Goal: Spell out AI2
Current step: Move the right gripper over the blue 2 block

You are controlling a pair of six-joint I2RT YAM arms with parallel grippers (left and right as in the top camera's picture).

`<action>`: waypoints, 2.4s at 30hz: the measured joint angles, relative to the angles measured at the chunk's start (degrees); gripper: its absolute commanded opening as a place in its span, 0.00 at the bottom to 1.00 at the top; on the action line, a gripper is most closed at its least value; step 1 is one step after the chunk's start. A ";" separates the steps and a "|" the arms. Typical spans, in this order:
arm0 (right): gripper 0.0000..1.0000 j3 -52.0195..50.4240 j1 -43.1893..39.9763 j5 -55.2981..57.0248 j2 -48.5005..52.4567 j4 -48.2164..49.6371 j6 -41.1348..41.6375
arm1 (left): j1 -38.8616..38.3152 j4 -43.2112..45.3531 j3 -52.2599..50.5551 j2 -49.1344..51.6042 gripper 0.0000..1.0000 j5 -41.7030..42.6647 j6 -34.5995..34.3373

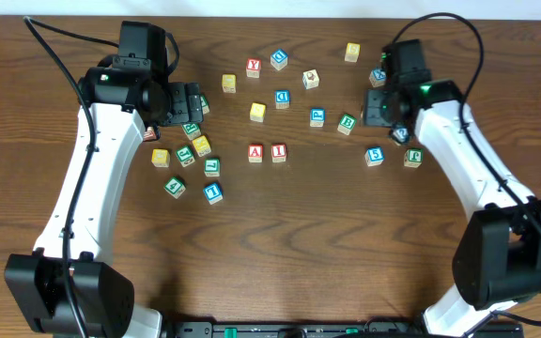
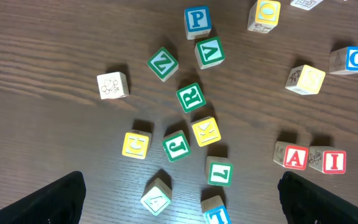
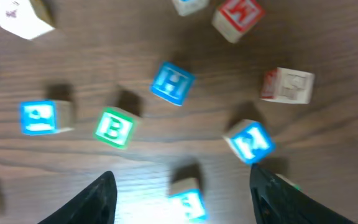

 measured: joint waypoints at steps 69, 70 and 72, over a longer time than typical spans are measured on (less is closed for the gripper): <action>0.49 -0.02 -9.44 -5.27 11.67 0.90 -22.75 | 0.00 0.00 0.00 0.00 0.98 0.00 0.00; 0.49 -0.02 -9.44 -5.27 11.67 0.90 -22.93 | 0.00 0.00 0.00 0.00 0.97 0.00 0.00; 0.49 -0.02 -9.49 -5.27 11.67 0.92 -22.99 | 0.00 0.00 0.00 0.00 0.97 0.00 0.00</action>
